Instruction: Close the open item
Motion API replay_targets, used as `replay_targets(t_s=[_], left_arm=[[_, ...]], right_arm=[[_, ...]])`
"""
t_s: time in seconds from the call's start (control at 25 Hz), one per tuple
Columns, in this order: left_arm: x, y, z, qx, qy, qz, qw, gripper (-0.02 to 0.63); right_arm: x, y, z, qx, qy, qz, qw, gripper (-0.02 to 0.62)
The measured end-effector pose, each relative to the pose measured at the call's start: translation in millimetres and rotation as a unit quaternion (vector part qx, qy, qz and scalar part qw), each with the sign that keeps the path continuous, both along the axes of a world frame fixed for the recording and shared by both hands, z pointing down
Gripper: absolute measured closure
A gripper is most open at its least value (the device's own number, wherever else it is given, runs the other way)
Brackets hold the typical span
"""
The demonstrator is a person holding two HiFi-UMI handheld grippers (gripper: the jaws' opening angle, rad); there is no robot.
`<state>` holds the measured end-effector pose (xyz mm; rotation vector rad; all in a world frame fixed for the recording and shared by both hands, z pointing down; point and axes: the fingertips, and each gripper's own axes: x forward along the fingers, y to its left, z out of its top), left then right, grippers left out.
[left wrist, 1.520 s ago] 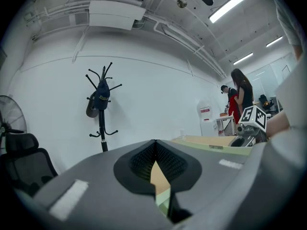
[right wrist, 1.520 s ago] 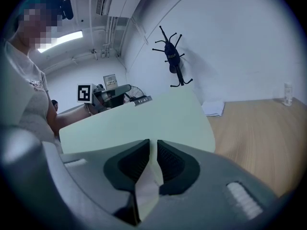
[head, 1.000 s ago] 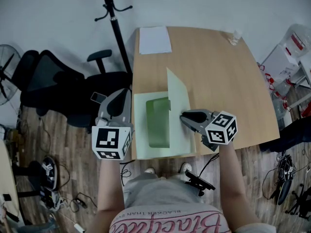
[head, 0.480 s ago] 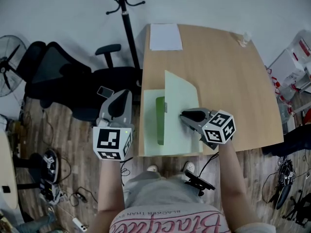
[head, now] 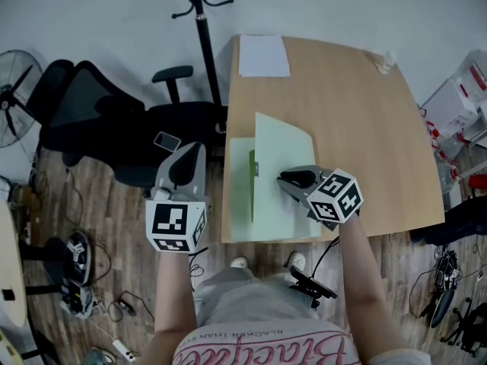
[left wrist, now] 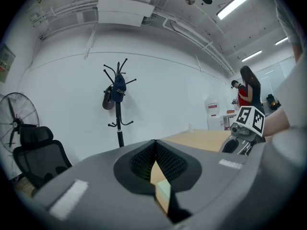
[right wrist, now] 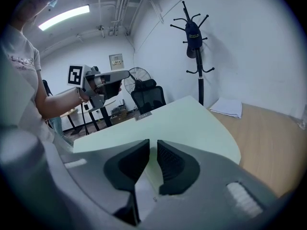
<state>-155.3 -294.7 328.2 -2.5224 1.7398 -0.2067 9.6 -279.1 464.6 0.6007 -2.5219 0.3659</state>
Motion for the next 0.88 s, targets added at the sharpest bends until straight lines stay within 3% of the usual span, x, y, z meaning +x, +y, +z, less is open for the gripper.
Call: replay_targets(t_s=[0.48,0.88], left_arm=[[-7.3,0.3,13.1,-0.009,0.011,0.008,0.9999,0.591],[-19.4,2.8,21.2,-0.015,0.025,0.007,0.9996,0.591]], right_arm=[[-30.7,-11.0,0.0,0.026,0.028,0.008,0.999,0.540],[-50.7,-11.3,15.3,0.021,0.061,0.005,0.998,0.541]])
